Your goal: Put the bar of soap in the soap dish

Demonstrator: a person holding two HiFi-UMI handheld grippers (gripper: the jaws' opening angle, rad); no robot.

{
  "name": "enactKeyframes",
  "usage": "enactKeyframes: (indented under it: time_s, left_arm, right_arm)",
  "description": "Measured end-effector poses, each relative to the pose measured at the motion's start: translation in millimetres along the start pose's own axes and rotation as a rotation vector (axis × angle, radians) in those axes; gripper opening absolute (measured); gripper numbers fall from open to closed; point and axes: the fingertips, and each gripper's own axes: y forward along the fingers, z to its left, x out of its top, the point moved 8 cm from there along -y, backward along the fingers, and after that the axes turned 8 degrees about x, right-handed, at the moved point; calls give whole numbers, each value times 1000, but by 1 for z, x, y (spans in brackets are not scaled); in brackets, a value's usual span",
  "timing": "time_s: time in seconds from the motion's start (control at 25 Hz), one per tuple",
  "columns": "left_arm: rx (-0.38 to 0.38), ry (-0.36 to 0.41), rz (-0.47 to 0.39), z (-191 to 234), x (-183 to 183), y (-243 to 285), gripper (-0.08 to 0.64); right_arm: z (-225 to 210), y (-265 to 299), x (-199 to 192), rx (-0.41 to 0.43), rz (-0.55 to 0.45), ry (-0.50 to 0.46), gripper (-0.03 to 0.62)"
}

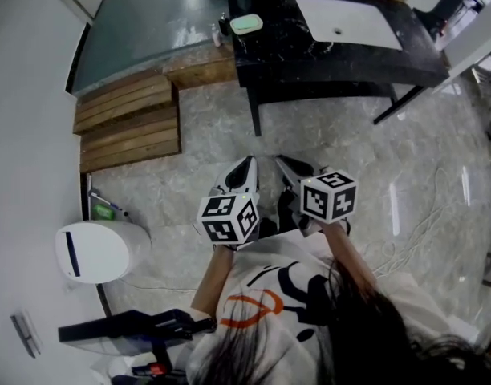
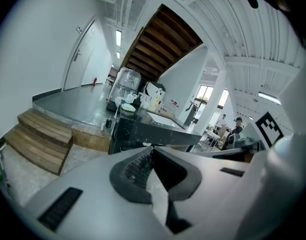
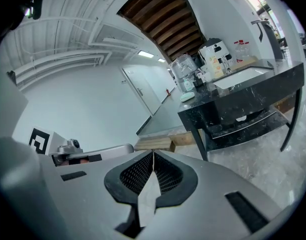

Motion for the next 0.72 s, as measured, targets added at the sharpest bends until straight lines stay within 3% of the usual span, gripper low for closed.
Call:
enactKeyframes:
  time_s: [0.72]
  left_arm:
    - [2,-11,-31,19,-13,-34,2]
  right_arm:
    - [31,2,-28,2,23,-33,17]
